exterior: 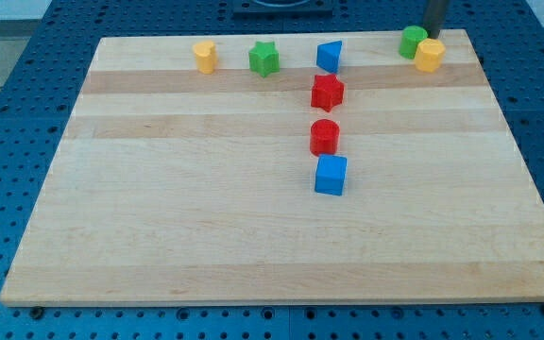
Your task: Move the green circle right to the blue triangle
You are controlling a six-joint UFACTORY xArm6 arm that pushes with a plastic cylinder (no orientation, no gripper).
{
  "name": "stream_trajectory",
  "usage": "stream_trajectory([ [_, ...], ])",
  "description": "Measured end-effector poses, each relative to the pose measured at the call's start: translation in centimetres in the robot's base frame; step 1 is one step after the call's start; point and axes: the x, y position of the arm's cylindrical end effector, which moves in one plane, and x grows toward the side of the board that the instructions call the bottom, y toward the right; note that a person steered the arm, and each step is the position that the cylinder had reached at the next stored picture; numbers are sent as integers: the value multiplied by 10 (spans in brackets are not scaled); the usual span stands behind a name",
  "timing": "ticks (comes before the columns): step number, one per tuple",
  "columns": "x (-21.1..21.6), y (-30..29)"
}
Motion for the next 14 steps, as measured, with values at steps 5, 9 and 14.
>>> stream_trajectory([
  [5,12,-67],
  [9,21,-93],
  [14,-20,-93],
])
